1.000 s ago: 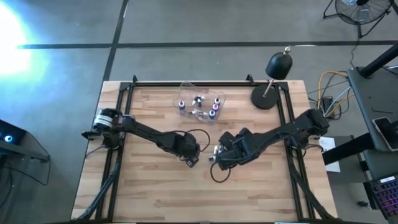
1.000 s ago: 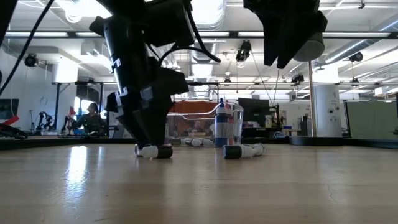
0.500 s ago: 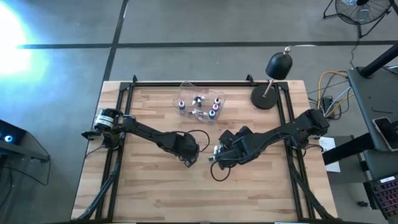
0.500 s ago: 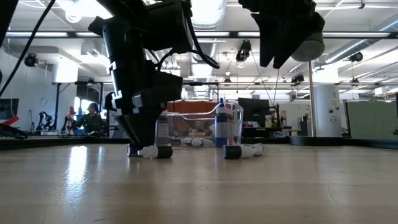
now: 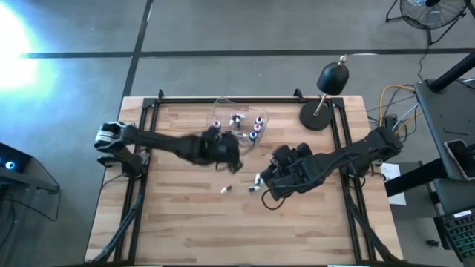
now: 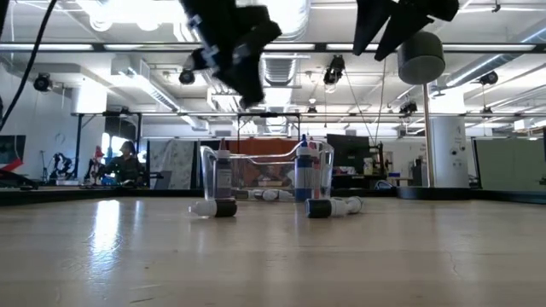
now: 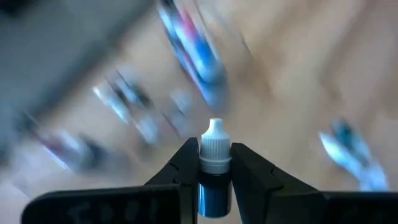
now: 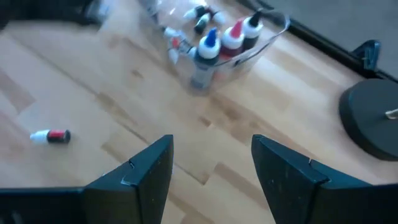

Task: Pick & Place food coloring
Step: Put the left small blue food coloring bottle into the transparent bin, then put the small blue food coloring bottle into the transparent bin, then put the small red food coloring bottle into the transparent bin, then put the small purple food coloring bottle into the transparent bin

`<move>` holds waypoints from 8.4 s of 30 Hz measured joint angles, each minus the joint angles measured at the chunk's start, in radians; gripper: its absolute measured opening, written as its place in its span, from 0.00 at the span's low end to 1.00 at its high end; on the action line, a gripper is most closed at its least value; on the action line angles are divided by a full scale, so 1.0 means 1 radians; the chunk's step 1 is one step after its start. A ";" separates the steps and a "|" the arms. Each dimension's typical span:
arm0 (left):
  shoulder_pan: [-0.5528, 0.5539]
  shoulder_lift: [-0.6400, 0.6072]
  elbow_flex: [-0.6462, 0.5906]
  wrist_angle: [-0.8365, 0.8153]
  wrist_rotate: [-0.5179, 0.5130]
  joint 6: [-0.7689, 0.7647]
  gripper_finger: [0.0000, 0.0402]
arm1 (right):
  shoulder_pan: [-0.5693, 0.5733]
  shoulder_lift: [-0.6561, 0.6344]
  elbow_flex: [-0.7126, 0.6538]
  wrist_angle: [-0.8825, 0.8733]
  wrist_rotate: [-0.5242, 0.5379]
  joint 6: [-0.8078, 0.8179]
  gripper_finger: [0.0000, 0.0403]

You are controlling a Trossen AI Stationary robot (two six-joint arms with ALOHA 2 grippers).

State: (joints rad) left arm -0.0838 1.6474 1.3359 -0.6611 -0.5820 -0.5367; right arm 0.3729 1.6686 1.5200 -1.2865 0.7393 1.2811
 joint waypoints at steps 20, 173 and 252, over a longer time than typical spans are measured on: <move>0.291 0.037 0.085 0.200 0.028 0.405 0.40 | 0.023 -0.025 0.000 -0.044 0.019 0.107 0.52; -0.200 0.082 -0.327 0.280 0.364 -0.431 0.49 | -0.168 0.073 -0.073 0.131 -0.423 -0.227 0.61; -0.148 -0.504 -0.575 0.082 0.131 -0.468 0.42 | -0.122 0.232 -0.240 0.602 -0.665 -1.106 0.49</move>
State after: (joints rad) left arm -0.2316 1.1432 0.7605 -0.5793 -0.4508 -1.0047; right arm 0.2504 1.9003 1.2800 -0.6846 0.0742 0.1756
